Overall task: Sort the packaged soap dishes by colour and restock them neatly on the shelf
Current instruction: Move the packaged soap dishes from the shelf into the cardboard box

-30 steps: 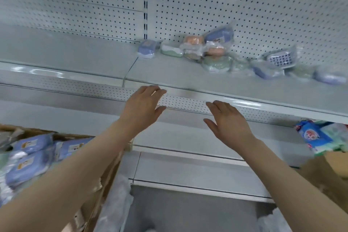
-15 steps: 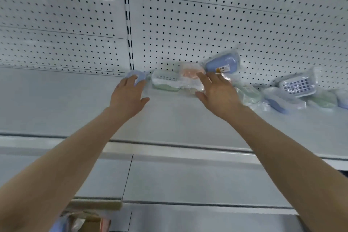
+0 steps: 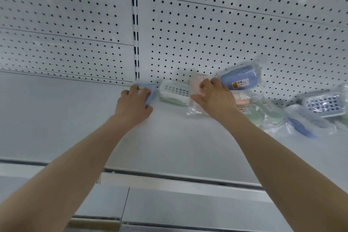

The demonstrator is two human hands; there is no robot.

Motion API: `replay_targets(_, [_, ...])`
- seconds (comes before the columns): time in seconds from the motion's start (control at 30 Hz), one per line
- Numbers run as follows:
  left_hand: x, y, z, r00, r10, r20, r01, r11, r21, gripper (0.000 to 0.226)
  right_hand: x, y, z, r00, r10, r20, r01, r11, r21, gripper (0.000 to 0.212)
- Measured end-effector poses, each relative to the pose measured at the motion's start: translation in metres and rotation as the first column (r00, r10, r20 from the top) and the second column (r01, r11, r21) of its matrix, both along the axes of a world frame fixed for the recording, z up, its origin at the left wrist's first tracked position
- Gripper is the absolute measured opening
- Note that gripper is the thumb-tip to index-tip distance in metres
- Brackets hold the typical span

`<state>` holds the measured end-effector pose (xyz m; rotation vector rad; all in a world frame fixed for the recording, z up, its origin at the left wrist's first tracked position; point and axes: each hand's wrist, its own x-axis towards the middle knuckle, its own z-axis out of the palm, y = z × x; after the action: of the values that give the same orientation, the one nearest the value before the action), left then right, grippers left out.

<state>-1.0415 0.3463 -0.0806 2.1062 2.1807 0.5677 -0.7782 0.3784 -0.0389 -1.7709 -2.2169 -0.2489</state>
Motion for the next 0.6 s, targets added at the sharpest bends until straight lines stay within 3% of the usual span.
replay_targets(0.1, [0.001, -0.012, -0.001, 1.0, -0.014, 0.024, 0.014, 1.0, 0.0, 0.067, 0.005, -0.014, -0.006, 0.996, -0.026, -0.082, 0.03, 0.999, 0.044, 0.044])
replay_targets(0.2, [0.0, -0.017, -0.005, 0.999, 0.01, 0.042, -0.008, 0.999, -0.045, 0.079, 0.012, -0.021, -0.008, 0.991, -0.058, -0.122, 0.057, 0.998, -0.009, 0.043])
replay_targets(0.3, [0.003, -0.02, -0.008, 0.998, 0.055, -0.019, -0.056, 0.997, -0.056, 0.077, 0.008, -0.017, -0.007, 0.987, -0.092, -0.129, 0.085, 0.994, -0.061, 0.047])
replay_targets(0.43, [0.007, -0.028, -0.011, 0.997, 0.081, 0.003, -0.081, 0.997, 0.0, 0.067, -0.001, -0.009, -0.004, 0.974, -0.205, -0.093, 0.198, 0.977, -0.084, 0.076])
replay_targets(0.6, [0.008, -0.057, -0.008, 0.996, 0.086, 0.017, -0.087, 0.994, 0.065, 0.063, 0.005, -0.019, -0.003, 0.989, -0.136, -0.049, 0.137, 0.991, 0.003, 0.07])
